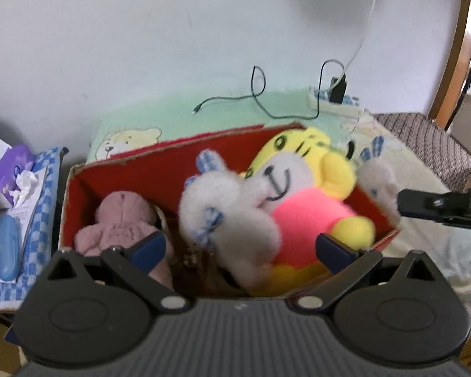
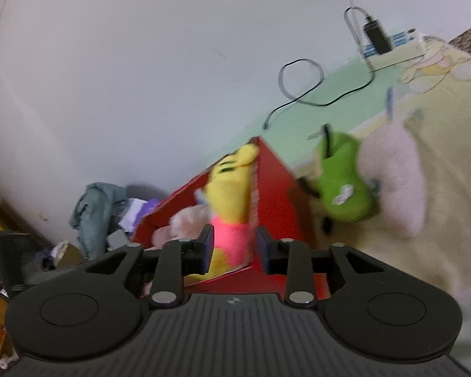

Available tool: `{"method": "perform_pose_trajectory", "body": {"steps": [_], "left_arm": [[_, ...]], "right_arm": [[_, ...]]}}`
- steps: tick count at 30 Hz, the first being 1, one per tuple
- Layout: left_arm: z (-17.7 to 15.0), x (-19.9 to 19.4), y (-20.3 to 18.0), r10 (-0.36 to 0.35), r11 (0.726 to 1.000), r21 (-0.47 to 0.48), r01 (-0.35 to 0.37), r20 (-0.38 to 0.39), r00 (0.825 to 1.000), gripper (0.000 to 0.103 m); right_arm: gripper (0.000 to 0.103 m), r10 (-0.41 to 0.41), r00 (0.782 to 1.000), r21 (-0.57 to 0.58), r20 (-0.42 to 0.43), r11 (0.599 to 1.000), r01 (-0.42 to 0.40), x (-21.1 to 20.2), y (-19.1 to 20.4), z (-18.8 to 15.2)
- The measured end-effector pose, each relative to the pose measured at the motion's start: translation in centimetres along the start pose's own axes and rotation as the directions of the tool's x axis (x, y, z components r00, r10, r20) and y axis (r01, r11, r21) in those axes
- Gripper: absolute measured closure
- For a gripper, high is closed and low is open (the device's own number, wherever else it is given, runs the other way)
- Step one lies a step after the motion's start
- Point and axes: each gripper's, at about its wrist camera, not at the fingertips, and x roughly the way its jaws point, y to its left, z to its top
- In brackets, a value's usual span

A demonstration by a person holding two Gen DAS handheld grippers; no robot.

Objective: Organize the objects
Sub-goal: 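Move the right gripper to the second white bunny on the bed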

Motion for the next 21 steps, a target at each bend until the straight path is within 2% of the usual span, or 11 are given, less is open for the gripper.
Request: {"method": "perform_pose_trajectory", "body": {"steps": [3,5,9,13,19,21], "left_arm": [[0.6,-1.1,-2.0,-0.026,1.0,0.004,0.026,0.028,0.999,0.002],[0.9,-1.2,-3.9,-0.063,0.998,0.012,0.063,0.032,0.997,0.002],[1.0,-0.8,-8.2,-0.138,0.989,0.055,0.137,0.021,0.99,0.003],[0.9,0.2,-12.6,-0.188,0.977,0.102,0.188,-0.007,0.982,0.003],[0.5,1.9,-17.1,-0.201,0.97,0.13,0.206,-0.051,0.978,0.003],[0.4,2.5,-18.3,-0.192,0.971,0.133,0.2,-0.065,0.979,0.003]], "right_arm": [[0.069,-0.029,1.0,0.033,0.005,0.999,0.028,-0.5,-2.0,0.9],[0.067,-0.078,0.997,0.037,0.009,0.996,0.077,-0.9,-3.5,1.6],[0.065,-0.19,0.982,-0.001,0.005,0.982,0.19,-1.2,-5.5,2.7],[0.059,-0.264,0.964,-0.017,-0.027,0.965,0.263,-0.4,-7.6,4.1],[0.047,-0.267,0.961,-0.092,-0.074,0.961,0.26,2.0,-8.9,5.7],[0.047,-0.264,0.959,-0.103,-0.099,0.962,0.254,3.3,-9.5,6.2]]}}
